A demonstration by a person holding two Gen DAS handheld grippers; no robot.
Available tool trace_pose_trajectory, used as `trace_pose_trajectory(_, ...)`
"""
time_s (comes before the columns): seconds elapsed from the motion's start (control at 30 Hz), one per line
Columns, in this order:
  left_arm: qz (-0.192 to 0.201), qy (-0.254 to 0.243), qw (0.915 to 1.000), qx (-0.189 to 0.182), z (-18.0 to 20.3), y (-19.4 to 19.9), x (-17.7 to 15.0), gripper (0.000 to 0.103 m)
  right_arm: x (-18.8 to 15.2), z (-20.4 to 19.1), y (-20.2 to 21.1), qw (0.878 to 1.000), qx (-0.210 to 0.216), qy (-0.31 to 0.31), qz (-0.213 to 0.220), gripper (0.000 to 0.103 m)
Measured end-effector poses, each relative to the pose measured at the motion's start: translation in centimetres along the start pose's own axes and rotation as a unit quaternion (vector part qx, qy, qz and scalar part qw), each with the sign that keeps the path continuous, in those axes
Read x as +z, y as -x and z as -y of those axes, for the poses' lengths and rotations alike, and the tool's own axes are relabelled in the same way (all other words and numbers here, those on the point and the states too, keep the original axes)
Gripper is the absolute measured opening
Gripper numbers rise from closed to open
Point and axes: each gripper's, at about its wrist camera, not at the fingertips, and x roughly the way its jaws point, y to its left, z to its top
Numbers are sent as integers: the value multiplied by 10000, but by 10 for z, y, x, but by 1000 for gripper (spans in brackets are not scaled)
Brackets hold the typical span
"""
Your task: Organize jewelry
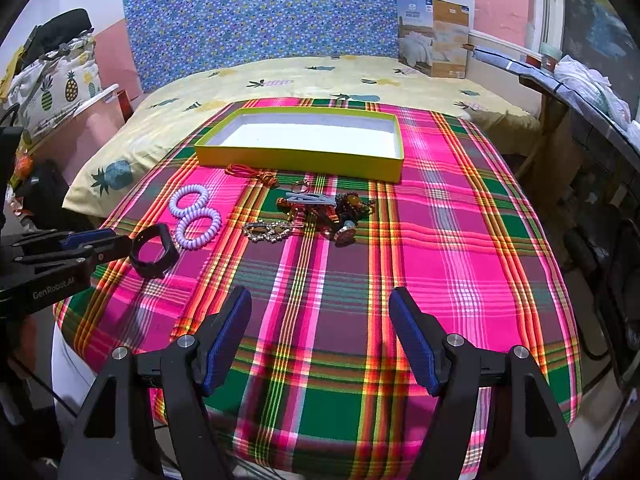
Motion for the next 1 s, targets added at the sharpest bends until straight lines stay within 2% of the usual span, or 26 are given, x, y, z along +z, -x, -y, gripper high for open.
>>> trace_pose_trajectory(1.0, -78, -55, 9999, -54, 2, -3, 0, 28, -1, -3, -4, 10000, 10, 2, -61, 71)
